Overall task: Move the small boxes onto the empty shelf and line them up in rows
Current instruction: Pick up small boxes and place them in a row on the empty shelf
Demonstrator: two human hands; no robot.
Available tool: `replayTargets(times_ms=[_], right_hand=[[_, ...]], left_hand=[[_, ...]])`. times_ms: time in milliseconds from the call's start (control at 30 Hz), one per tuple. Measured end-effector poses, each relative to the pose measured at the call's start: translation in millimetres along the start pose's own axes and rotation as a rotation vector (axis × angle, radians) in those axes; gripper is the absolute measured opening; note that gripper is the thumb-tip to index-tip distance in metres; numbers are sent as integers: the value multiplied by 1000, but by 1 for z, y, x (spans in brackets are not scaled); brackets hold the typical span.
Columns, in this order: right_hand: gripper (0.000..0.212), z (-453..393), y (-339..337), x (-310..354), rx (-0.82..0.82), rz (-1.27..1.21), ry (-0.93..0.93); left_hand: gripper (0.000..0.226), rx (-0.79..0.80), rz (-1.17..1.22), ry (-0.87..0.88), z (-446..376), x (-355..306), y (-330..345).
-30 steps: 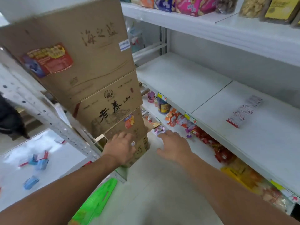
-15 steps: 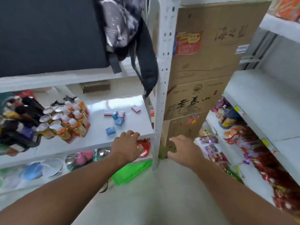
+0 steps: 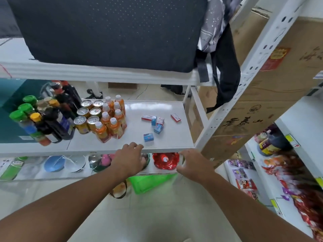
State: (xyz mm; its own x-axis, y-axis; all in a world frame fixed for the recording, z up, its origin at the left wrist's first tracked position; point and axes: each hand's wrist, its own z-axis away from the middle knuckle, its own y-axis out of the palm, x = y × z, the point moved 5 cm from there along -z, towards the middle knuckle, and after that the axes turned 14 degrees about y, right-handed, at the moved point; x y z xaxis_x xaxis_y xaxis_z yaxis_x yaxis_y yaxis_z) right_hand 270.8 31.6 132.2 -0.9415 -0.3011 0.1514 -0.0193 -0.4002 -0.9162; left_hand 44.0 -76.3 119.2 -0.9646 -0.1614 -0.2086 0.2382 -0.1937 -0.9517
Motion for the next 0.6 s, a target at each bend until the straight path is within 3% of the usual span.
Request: replayTargets(times_ms=[200,600], right_hand=[[59,-42,1,13,13,24,-44],[60,-175,17,10,137,4,-102]], left_hand=[[60,11,-12,-6,-32,13,4],[59,68,-71,-116,-133,35,-7]])
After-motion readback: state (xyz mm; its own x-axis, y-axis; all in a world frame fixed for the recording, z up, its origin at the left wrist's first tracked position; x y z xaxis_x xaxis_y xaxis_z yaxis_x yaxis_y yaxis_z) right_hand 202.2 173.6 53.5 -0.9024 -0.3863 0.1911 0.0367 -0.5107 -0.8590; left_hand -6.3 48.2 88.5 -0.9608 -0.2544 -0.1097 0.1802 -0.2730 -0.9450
